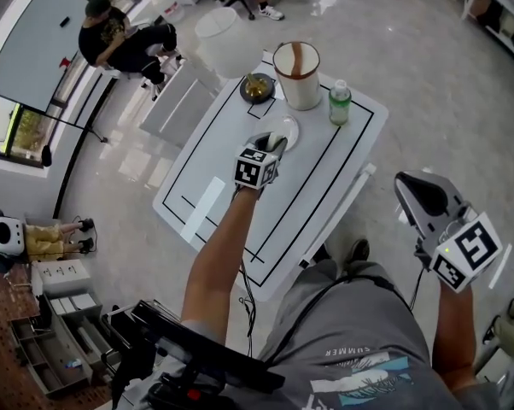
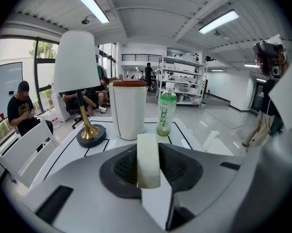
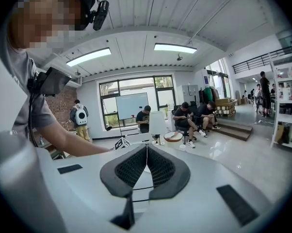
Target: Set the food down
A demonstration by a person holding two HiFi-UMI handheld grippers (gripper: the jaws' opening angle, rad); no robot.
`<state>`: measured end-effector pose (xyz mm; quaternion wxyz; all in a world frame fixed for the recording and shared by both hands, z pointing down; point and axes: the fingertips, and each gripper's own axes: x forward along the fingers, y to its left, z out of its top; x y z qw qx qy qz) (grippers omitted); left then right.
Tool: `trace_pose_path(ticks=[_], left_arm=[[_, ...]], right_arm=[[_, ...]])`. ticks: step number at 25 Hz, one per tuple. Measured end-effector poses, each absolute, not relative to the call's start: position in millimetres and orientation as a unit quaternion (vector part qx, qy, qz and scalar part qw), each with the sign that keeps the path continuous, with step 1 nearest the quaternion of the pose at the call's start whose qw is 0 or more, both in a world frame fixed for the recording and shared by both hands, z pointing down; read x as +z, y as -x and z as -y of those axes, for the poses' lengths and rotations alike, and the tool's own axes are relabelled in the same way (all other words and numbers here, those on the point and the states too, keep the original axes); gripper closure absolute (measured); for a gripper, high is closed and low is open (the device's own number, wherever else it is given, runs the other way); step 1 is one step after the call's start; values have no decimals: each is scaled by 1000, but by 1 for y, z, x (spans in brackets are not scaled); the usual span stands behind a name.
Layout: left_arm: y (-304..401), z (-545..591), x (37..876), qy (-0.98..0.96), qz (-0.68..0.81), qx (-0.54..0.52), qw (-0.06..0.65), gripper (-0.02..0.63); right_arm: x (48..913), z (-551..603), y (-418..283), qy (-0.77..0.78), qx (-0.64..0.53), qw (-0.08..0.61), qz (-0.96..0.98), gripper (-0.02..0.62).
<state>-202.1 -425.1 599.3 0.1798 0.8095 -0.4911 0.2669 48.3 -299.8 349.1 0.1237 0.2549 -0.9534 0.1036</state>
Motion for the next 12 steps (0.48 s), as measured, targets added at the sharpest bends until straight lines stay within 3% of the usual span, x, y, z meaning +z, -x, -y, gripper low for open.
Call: trace_pose_path(ticks=[12], left_arm=[[213,431,650,-797,460,355,166,502]], right_arm=[[365,306,-52,-271,117,138,945,588]])
